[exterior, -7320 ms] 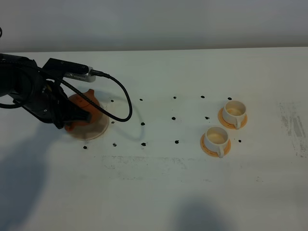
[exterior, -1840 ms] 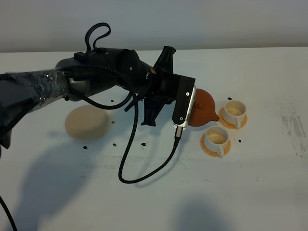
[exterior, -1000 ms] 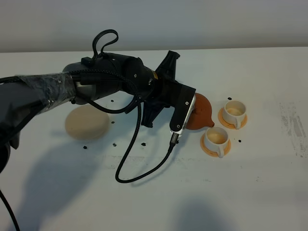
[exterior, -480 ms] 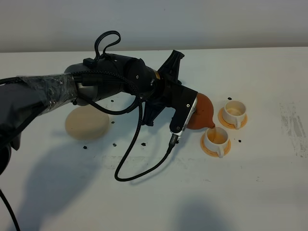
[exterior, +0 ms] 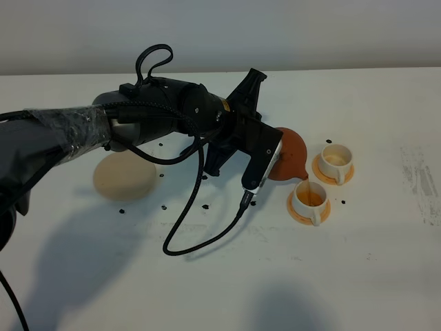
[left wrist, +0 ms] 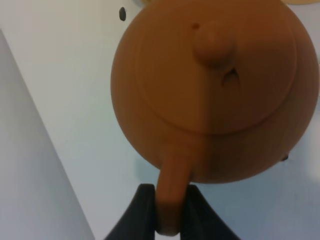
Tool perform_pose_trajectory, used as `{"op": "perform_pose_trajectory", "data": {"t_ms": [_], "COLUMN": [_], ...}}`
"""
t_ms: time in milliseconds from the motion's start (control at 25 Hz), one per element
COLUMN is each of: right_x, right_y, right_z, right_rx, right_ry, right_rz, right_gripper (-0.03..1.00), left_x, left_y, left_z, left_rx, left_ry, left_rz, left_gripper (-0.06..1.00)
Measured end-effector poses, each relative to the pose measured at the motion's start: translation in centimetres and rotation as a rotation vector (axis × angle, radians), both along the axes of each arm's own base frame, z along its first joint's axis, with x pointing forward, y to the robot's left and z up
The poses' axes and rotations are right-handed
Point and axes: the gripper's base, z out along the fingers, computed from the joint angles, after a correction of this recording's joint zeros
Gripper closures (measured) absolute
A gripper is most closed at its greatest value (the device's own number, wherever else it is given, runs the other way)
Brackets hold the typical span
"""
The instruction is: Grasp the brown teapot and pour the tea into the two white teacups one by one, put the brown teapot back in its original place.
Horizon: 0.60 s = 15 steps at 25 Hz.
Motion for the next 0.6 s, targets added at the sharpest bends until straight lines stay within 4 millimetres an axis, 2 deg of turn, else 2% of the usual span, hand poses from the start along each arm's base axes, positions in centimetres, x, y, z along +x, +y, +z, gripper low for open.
{"op": "perform_pose_trajectory", "data": {"t_ms": [600], "right_x": [0.00], "right_y": [0.00], "right_z": [0.00], "right_rx": [0.000], "right_ry": [0.000], "right_rz": [0.000], "right_gripper": [0.75], "left_x": [0.10], "left_y": [-0.04], "left_z": [0.09], "left_rx": [0.022], "left_ry": [-0.041], "left_rz": [-0.042], "left_gripper": [0.85]}}
